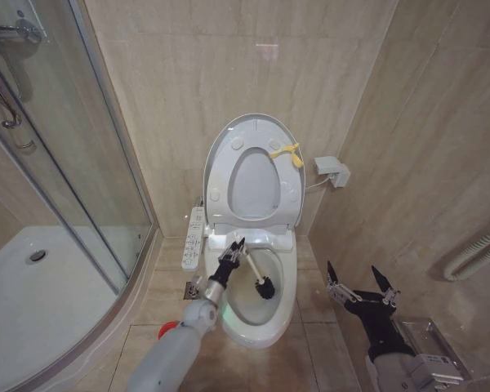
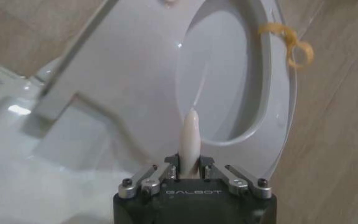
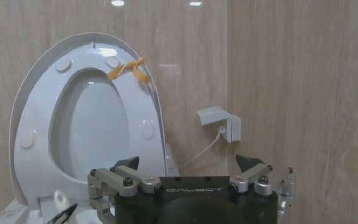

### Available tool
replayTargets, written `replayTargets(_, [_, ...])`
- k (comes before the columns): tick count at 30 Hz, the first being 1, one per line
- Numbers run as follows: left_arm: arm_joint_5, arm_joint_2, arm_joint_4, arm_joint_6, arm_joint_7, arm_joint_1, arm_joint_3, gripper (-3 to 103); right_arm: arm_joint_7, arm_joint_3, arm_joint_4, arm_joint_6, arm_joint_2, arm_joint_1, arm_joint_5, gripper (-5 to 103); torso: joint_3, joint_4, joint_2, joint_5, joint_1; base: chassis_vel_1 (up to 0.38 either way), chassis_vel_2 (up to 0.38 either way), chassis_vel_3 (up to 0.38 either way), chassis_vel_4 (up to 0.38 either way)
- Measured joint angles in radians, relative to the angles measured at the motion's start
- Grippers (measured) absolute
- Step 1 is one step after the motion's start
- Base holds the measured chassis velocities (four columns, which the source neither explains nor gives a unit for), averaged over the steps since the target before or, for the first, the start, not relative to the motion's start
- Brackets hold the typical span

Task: Open the toilet lid, clean the toilet bowl with a toilet brush, close the toilet lid, and flush.

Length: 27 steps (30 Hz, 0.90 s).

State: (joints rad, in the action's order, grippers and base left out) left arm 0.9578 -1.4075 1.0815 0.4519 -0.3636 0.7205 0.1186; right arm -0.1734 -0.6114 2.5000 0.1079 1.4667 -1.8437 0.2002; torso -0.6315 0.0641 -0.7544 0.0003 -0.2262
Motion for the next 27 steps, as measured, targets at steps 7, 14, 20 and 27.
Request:
replayTargets(7, [0.002, -0.024, -0.030, 0.010, -0.016, -0.024, -0.005, 20, 0.000, 0.000, 0.000, 0.000, 0.000, 0.000, 0.000, 100, 0.000, -0.0002, 0.000, -0.0001, 0.000, 0.000, 0.000, 0.000, 0.000])
replayTargets(14, [-0.185, -0.007, -0.107, 0.049, -0.050, -0.012, -0.025, 20, 0.000, 0.000, 0.000, 0.000, 0.000, 0.000, 0.000, 100, 0.000, -0.0001, 0.000, -0.0005, 0.000, 0.000, 0.000, 0.000, 0.000])
replayTargets(20, [-0.206, 0.042, -0.071, 0.046, -0.037, -0.013, -0.011, 20, 0.000, 0.000, 0.000, 0.000, 0.000, 0.000, 0.000, 100, 0.000, 0.0000, 0.000, -0.0004, 0.000, 0.000, 0.000, 0.000, 0.000])
replayTargets(27, [0.031, -0.005, -0.001, 0.020, 0.024, -0.030, 0.000, 20, 0.000, 0.000, 0.000, 0.000, 0.000, 0.000, 0.000, 100, 0.000, 0.0003, 0.000, -0.0003, 0.000, 0.000, 0.000, 0.000, 0.000])
